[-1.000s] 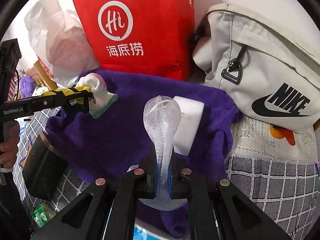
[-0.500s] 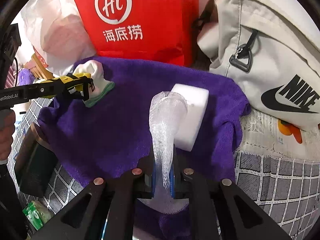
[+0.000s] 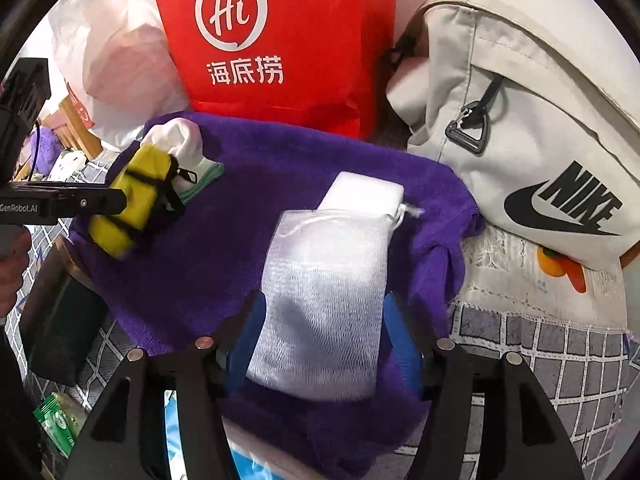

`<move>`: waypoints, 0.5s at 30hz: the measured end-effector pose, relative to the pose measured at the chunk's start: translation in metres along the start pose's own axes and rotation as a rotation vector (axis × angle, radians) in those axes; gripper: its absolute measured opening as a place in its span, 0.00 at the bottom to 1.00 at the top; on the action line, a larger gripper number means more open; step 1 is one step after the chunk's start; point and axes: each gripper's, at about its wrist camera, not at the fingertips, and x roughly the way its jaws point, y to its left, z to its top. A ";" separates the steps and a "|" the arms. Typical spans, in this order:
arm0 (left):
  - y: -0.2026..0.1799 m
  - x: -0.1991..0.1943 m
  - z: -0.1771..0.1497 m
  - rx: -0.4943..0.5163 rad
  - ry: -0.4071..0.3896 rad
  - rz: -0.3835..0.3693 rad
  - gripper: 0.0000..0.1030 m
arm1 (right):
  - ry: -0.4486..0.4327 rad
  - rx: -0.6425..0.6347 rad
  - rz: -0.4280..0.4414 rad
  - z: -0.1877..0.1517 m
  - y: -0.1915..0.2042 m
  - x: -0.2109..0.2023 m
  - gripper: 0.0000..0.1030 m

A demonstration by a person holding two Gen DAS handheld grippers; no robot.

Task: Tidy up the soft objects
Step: 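Move both tools back toward the green packets and tin box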

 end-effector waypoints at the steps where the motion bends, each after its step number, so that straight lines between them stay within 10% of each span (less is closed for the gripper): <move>1: 0.000 -0.003 -0.001 0.001 -0.002 0.006 0.73 | 0.000 0.003 0.009 -0.001 0.000 -0.003 0.60; 15: -0.001 -0.101 -0.052 -0.030 -0.187 0.020 0.73 | -0.113 0.006 0.022 -0.047 0.035 -0.094 0.66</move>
